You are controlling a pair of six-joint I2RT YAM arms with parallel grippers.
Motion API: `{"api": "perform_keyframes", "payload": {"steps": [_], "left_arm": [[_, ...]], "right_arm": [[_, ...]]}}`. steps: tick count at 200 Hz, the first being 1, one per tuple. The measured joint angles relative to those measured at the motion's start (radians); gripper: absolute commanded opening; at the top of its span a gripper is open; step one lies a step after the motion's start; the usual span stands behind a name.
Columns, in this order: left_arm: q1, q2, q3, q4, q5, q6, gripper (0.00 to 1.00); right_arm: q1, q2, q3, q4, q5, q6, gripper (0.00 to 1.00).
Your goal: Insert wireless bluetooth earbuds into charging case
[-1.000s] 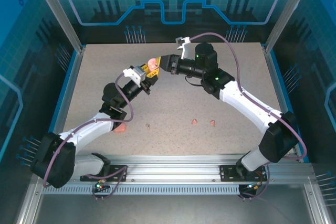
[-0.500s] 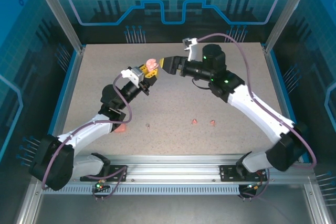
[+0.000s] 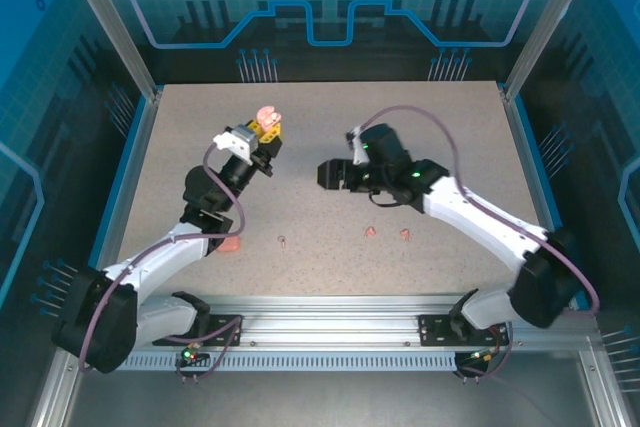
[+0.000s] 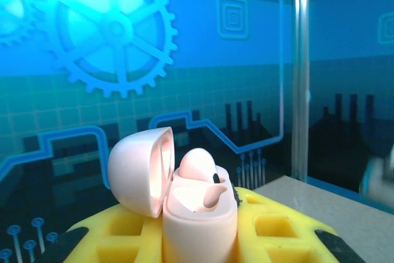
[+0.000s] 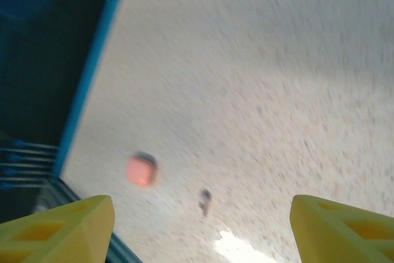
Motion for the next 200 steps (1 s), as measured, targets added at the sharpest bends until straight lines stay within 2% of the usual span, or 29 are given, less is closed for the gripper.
{"api": "perform_keyframes", "payload": {"steps": [32,97,142,200], "left_arm": [[0.064,-0.046,-0.005,0.009,-0.016,-0.034,0.00],[0.120,-0.093,-0.024,0.010,-0.039,-0.071,0.00],[0.138,-0.098,-0.029,0.009,-0.043,-0.071,0.00],[0.142,-0.106,-0.031,0.010,-0.043,-0.071,0.00]], "right_arm": [[0.114,0.220,0.070,-0.113,0.052,0.000,0.70],[0.285,0.560,0.407,-0.319,0.164,-0.012,0.60],[0.349,0.714,0.550,-0.412,0.194,-0.019,0.54],[0.364,0.800,0.631,-0.473,0.217,-0.017,0.49]]}}
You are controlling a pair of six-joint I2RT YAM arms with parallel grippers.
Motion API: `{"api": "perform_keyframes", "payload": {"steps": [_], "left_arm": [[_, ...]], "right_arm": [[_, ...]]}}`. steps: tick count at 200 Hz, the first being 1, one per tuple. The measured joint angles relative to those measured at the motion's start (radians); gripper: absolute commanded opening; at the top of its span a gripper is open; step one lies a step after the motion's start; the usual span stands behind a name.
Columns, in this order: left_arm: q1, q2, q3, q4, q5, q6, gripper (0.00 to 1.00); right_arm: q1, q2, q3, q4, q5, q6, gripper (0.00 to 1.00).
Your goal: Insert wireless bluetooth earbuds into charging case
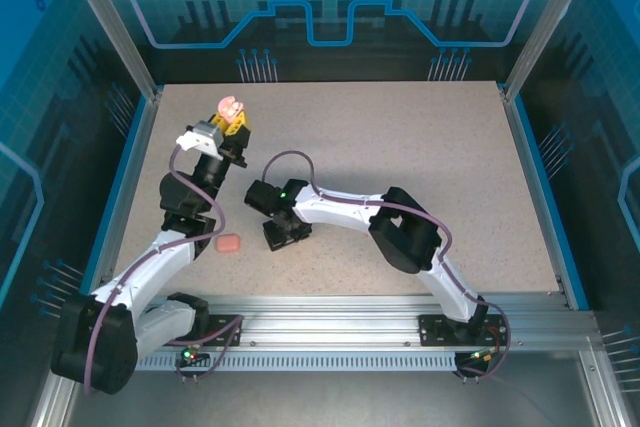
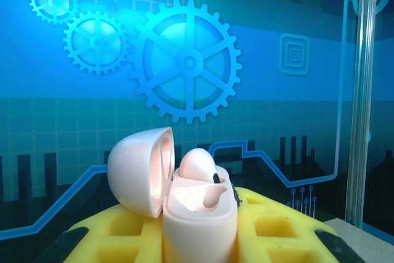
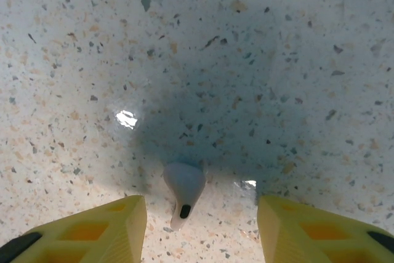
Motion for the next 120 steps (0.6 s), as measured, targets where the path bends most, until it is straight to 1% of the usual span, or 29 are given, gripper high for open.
{"api": "perform_keyframes", "payload": {"steps": [55,89,120], "left_arm": [[0.003,-0.005,-0.014,0.000,0.000,0.000,0.00],[0.003,-0.012,-0.014,0.000,0.000,0.000,0.00],[0.004,-0.016,-0.014,0.000,0.000,0.000,0.00]], "right_arm": [[0.000,0.046,0.064,-0.029,0.016,0.010,0.45],[0.001,0.063,0.087,-0.033,0.023,0.017,0.39],[0.002,0.072,0.100,-0.045,0.030,0.020,0.37]]}}
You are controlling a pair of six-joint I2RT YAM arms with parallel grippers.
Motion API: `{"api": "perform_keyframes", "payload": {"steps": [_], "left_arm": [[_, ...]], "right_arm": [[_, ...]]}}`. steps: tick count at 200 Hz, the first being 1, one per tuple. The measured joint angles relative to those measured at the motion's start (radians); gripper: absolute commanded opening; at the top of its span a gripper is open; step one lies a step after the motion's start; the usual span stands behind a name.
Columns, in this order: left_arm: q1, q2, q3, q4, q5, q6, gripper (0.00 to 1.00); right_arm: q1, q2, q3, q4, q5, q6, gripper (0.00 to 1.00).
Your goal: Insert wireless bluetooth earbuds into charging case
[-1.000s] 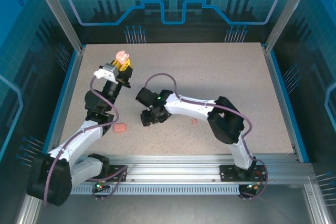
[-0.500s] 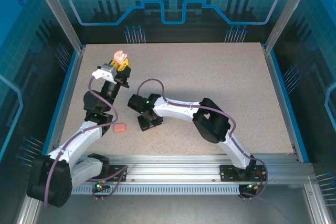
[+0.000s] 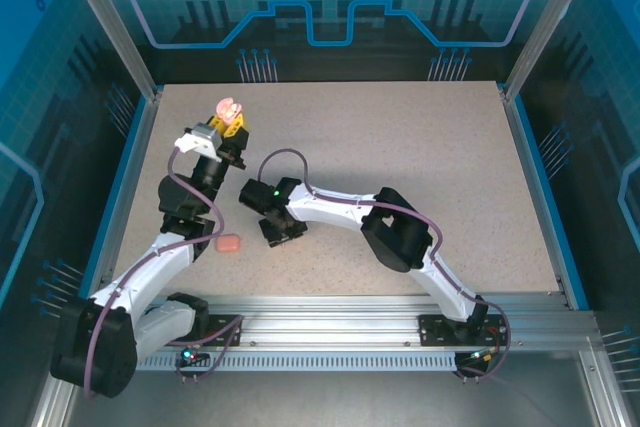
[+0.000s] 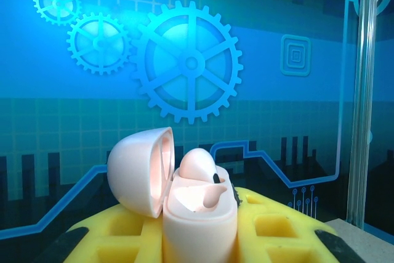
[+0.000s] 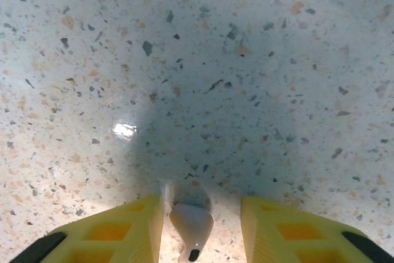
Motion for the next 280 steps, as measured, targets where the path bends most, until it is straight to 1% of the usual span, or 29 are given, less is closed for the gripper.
{"api": "perform_keyframes", "payload": {"steps": [24,44,57,75,93,126,239,280], "left_arm": [[0.000,0.000,0.000,0.000,0.000,0.000,0.00],[0.000,0.000,0.000,0.000,0.000,0.000,0.00],[0.000,0.000,0.000,0.000,0.000,0.000,0.00],[0.000,0.000,0.000,0.000,0.000,0.000,0.00],[0.000,0.000,0.000,0.000,0.000,0.000,0.00],[0.000,0.000,0.000,0.000,0.000,-0.002,0.00],[0.000,0.000,0.000,0.000,0.001,-0.026,0.00],[0.000,0.000,0.000,0.000,0.001,-0.026,0.00]], "right_arm": [[0.000,0.003,0.005,-0.008,0.007,0.001,0.31],[0.000,0.008,0.013,-0.018,0.014,0.001,0.30],[0.000,0.010,0.015,-0.023,0.018,0.001,0.27],[0.001,0.010,0.016,-0.026,0.021,0.001,0.27],[0.001,0.010,0.016,-0.026,0.021,0.007,0.34],[0.006,0.010,0.016,-0.021,0.021,0.011,0.35],[0.008,0.010,0.016,-0.022,0.026,0.054,0.34],[0.009,0.010,0.016,-0.025,0.036,0.068,0.32]]}}
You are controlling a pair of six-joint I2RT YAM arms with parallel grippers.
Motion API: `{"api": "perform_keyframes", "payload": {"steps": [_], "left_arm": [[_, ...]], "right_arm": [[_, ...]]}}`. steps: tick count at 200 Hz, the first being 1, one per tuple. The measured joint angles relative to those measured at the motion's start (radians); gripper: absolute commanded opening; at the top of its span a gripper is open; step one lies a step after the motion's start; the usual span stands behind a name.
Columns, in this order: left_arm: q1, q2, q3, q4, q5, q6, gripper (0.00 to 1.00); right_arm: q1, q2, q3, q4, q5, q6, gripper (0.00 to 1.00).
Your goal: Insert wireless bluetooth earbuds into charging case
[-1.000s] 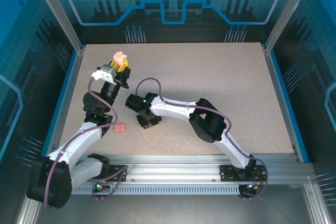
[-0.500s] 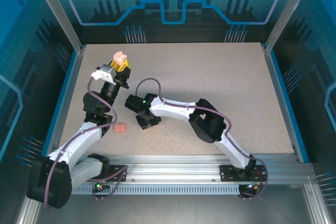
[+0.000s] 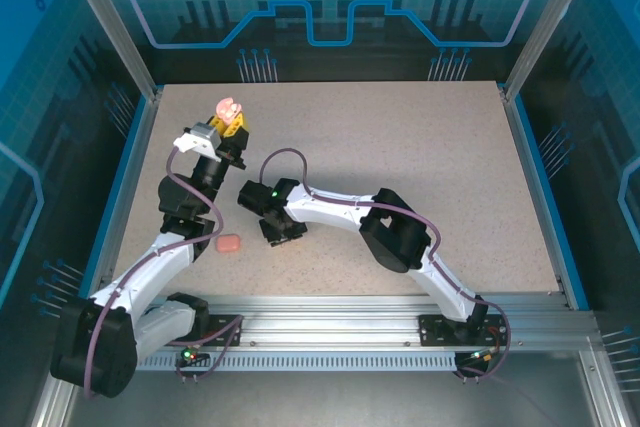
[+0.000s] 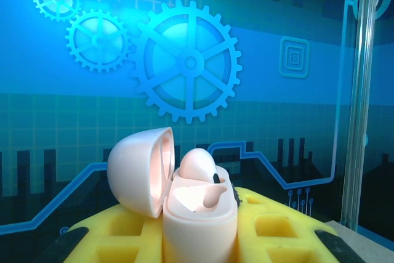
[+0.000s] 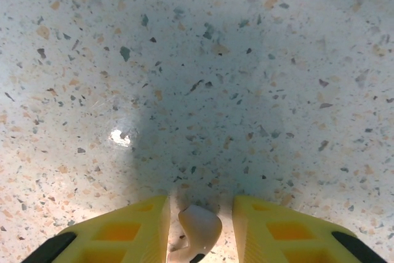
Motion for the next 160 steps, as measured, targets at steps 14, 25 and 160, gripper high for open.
{"api": "perform_keyframes", "payload": {"steps": [14,25,160], "left_arm": [[0.000,0.000,0.000,0.000,0.000,0.000,0.00],[0.000,0.000,0.000,0.000,0.000,0.000,0.00],[0.002,0.000,0.000,0.000,0.020,-0.002,0.00]], "right_arm": [[0.000,-0.001,0.000,-0.001,0.004,0.000,0.31],[0.002,-0.002,-0.002,-0.001,0.005,0.001,0.31],[0.012,-0.005,-0.007,-0.008,0.008,0.011,0.22]]}}
